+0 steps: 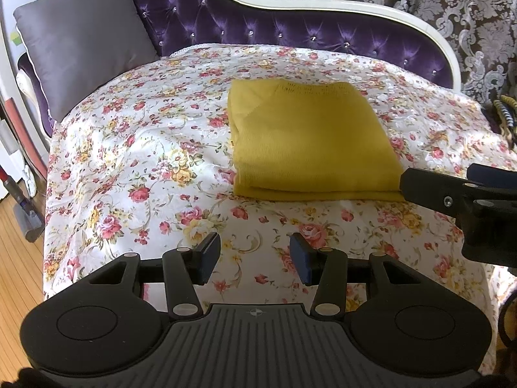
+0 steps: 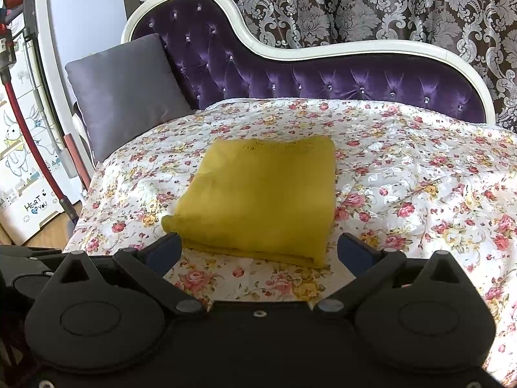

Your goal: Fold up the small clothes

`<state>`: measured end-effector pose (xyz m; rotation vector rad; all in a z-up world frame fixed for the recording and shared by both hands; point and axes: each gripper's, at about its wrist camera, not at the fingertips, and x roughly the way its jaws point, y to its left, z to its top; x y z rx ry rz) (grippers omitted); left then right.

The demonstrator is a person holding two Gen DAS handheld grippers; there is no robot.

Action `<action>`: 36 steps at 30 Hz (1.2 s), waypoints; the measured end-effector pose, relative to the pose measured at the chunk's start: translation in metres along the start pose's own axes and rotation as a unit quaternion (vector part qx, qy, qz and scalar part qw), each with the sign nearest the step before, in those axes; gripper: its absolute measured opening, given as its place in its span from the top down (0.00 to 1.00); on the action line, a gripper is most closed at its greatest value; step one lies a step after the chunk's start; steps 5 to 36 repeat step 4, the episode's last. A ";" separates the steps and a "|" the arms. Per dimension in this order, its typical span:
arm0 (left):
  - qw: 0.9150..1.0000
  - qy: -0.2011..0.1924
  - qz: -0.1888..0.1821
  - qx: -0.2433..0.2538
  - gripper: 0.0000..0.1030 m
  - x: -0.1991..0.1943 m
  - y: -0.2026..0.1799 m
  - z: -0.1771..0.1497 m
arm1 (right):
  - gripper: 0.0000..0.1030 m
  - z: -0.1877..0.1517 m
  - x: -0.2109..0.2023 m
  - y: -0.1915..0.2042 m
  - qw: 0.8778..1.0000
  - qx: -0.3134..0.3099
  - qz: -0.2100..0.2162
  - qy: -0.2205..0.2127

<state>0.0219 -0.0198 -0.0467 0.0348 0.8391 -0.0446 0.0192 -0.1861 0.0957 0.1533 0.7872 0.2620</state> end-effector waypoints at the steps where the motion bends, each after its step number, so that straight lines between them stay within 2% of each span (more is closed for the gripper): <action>1: 1.000 0.000 0.000 0.000 0.55 0.000 0.000 0.000 | 0.01 0.000 0.001 0.000 1.000 0.000 0.000 0.001; 36: 1.000 0.002 -0.001 0.000 0.55 0.001 -0.001 0.000 | 0.01 0.000 0.002 0.000 1.000 0.000 0.002 0.003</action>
